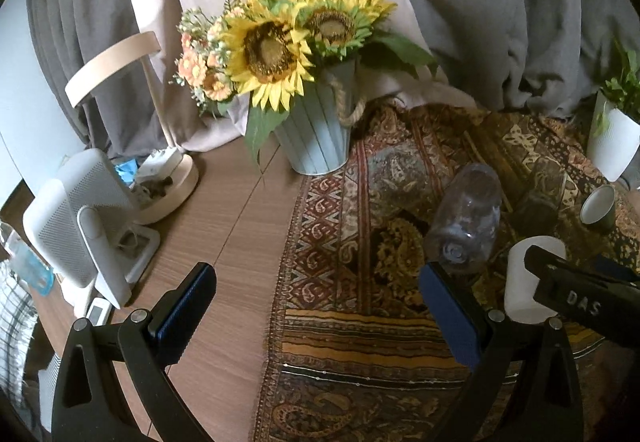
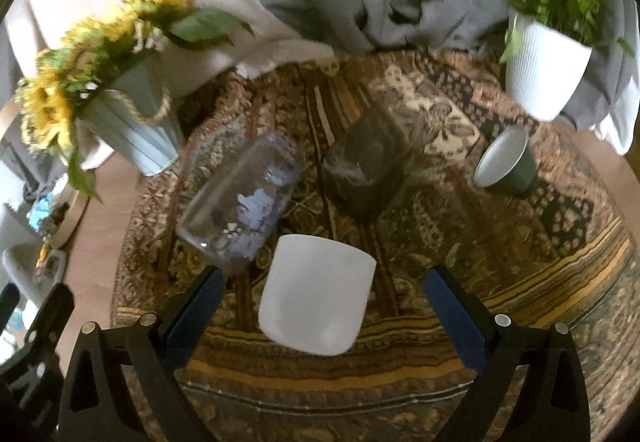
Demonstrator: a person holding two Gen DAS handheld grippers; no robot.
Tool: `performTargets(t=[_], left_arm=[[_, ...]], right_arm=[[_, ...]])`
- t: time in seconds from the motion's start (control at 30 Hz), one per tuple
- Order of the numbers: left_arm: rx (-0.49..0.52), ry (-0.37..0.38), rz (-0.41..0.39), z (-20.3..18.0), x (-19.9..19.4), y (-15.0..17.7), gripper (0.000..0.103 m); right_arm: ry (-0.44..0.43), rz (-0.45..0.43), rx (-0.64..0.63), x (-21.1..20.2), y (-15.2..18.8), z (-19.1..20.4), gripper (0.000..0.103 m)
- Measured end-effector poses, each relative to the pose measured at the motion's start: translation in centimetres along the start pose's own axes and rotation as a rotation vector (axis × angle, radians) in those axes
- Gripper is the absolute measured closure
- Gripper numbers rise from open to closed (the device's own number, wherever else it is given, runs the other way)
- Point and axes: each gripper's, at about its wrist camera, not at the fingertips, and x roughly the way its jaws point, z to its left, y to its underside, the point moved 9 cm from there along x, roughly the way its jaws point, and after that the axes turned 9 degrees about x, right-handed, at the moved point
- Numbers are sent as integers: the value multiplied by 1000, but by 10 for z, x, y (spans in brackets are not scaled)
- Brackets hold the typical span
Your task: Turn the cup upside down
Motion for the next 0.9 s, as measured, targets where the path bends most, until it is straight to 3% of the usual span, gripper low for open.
performTargets(t=[0.3,0.53,0.6,0.9], left_arm=[[5,-5,28,-2,13,7,0],[10,-4,56,-8,18,16,0],[11,-6,58,-10,17,17,0],[23,4,37,-26,-2,12,0]], right_arm=[[30,92,28,28,15,-2,6],[9,133,45,40,22,-8,20],[-8,133,36,39,22,-7,31],[-33,134,-25,20,18,-16,32]])
